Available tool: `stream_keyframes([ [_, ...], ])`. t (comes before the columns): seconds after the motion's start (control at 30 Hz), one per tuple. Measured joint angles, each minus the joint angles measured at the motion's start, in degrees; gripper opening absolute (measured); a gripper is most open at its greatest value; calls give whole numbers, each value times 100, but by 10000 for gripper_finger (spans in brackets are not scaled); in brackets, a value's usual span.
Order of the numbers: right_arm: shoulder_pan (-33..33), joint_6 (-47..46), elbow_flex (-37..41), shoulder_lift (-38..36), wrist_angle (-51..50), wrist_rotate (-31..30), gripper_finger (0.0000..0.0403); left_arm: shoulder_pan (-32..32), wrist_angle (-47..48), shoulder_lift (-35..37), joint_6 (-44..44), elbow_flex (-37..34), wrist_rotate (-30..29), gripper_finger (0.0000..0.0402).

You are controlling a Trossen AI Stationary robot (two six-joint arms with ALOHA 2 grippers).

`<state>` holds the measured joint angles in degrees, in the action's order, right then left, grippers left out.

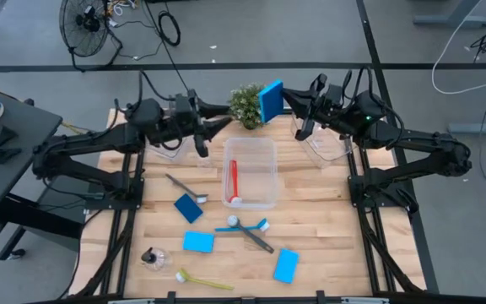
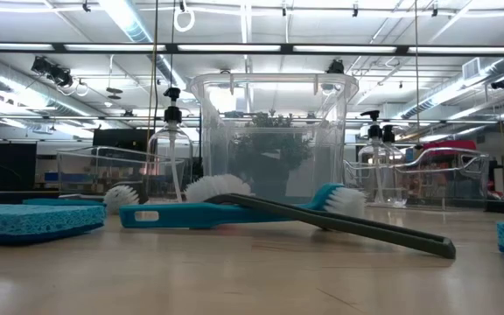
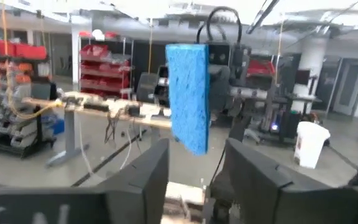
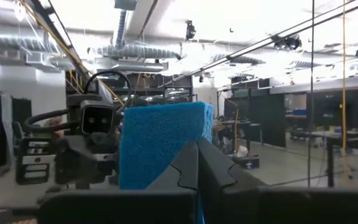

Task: Pick & Place Kitchen Sink Supplies
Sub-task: Put the blue sponge in the left transparent bin

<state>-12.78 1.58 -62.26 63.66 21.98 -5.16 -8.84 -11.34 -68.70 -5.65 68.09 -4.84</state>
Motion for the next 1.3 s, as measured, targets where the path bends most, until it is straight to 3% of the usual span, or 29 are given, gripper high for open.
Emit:
stream_keyframes([
  [0.2,2,253,0,0,-38,-323,0,0,-424,-366,29,-2,1,224],
  [0.4,2,387,0,0,-94,-673,0,0,-896,-752,33,-1,1,253],
  [0.87,26,380,0,307,-242,-760,0,0,-1480,-1361,163,0,-385,257],
  [1.3,31,387,0,605,-138,-733,0,-76,-1457,-1365,243,-2,-1062,257],
])
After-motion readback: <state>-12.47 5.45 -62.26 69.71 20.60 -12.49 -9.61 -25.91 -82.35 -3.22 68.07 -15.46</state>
